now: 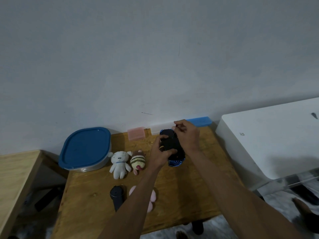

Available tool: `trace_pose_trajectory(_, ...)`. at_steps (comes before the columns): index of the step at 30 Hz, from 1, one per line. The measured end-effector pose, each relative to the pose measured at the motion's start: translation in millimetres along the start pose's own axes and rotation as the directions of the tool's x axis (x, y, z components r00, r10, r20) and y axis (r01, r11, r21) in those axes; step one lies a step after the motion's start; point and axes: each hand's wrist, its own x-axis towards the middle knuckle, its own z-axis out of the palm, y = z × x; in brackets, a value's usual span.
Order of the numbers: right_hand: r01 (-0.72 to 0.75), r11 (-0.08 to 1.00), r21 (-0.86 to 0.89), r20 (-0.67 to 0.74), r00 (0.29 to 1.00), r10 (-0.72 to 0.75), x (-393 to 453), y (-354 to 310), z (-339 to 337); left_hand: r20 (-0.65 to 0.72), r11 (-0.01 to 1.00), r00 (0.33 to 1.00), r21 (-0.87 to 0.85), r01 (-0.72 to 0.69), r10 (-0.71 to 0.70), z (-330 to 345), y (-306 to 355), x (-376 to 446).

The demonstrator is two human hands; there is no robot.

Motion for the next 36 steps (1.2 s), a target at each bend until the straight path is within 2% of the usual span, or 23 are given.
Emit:
trace_pose_trajectory(17, 0.084, 0.994, -0.073, -0.034, 0.996, -0.087, -0.7, -5.0, -3.4, -0.005, 1.0, 1.0, -0.005, 0.011, -0.011, 1.4, 5.5, -0.4)
trace_pose_trajectory(26, 0.08, 0.997, -0.017, 0.002, 0.997, -0.08, -1.8, -6.3, -5.6, 0.002, 1.0, 1.0, 0.0, 0.014, -0.014, 3.3, 6.8, -1.8)
trace_pose_trajectory(32, 0.035, 0.999, -0.028, 0.019, 0.999, -0.035, -5.5, -5.6, -4.5, 0.015, 0.999, 0.999, 0.007, 0.037, -0.038, 3.8, 6.5, -3.3)
trace_pose_trajectory(36, 0.062, 0.997, -0.037, 0.026, 0.998, -0.061, -5.8, -4.4, -4.7, 0.017, 0.999, 0.999, 0.015, 0.038, -0.038, 5.0, 8.7, -3.7)
